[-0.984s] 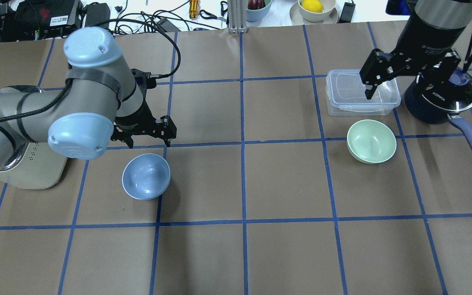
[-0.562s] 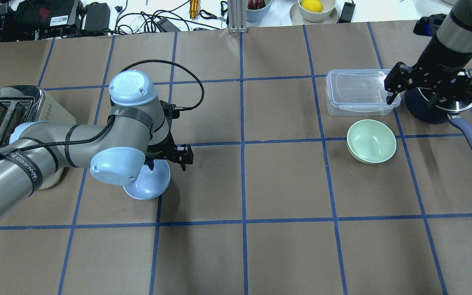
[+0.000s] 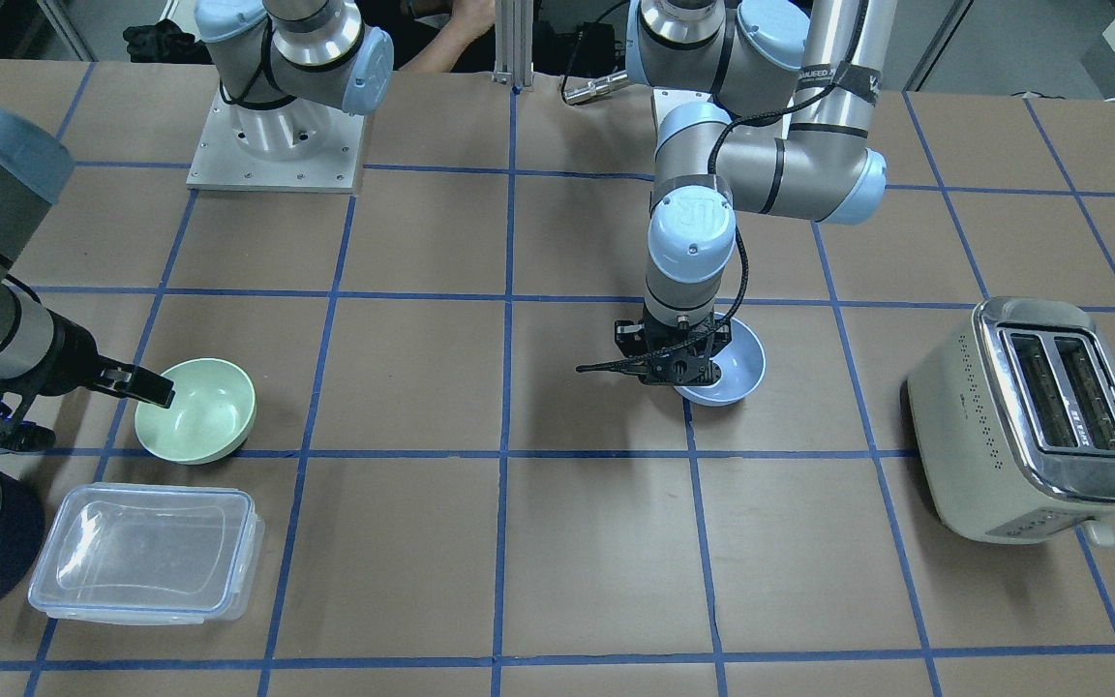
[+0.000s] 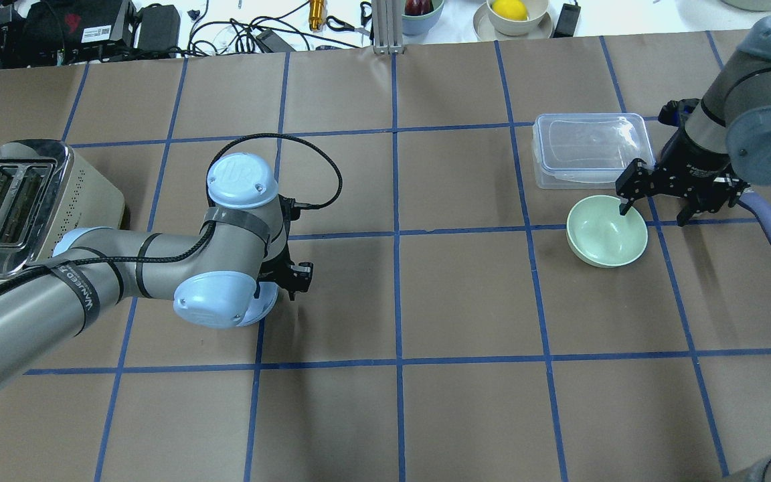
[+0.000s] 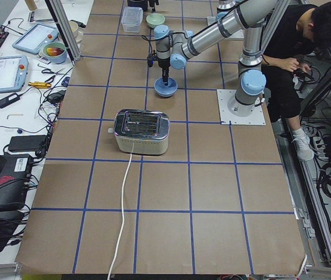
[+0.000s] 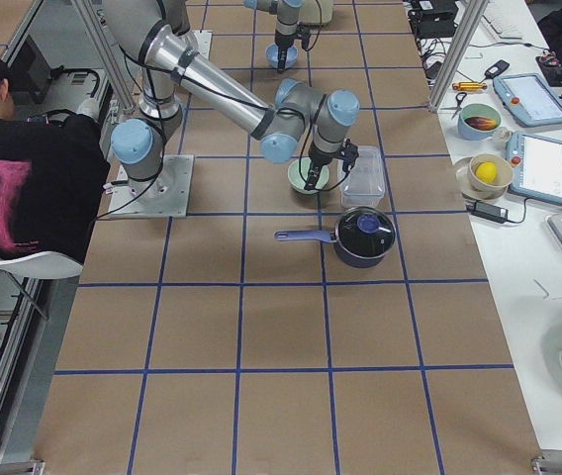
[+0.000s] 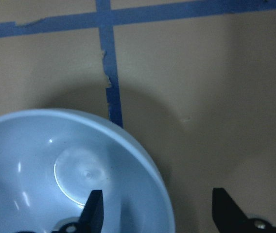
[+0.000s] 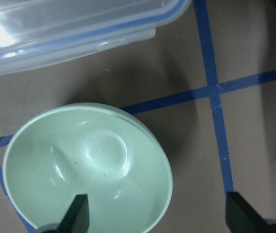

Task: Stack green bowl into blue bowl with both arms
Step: 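Grasp the pale green bowl rim with right gripper while left holds blue bowl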

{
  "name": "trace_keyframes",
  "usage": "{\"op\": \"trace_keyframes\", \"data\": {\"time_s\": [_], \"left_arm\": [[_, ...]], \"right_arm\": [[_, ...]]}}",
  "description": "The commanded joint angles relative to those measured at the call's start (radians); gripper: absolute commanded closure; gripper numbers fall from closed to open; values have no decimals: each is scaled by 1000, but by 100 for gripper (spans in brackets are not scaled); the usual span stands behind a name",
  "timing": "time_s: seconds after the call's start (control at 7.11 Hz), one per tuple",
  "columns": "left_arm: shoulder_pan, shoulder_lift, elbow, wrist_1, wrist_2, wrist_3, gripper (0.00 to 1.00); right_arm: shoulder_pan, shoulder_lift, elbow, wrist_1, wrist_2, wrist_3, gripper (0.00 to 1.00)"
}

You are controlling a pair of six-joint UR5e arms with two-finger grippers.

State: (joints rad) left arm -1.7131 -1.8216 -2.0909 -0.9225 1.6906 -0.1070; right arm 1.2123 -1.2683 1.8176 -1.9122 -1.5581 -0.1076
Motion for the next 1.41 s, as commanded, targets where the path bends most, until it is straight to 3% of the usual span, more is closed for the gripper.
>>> {"op": "trace_keyframes", "data": {"time_s": [0.0, 0.14, 0.28, 0.42, 0.7, 0.98, 1.27], "left_arm": [[-6, -5, 34, 8, -2, -28, 100], [-35, 7, 75, 4, 6, -31, 100], [-87, -11, 177, -50, 9, -63, 100], [-152, -51, 312, -161, -8, -217, 100], [-305, -169, 469, -168, -58, -371, 100], [-361, -305, 602, -164, -57, -439, 100], [-379, -355, 606, -130, -51, -454, 100]], "right_arm": [[-4, 91, 5, -46, -4, -3, 1], [-4, 108, 5, -47, -5, -4, 32], [-4, 109, 5, -42, 4, -23, 80], [-4, 109, 5, -30, -6, -30, 100], [-4, 99, 2, -24, -8, -32, 100], [-5, 67, -30, 53, -8, -32, 100], [-5, 23, -93, 145, -10, -105, 100]]}}
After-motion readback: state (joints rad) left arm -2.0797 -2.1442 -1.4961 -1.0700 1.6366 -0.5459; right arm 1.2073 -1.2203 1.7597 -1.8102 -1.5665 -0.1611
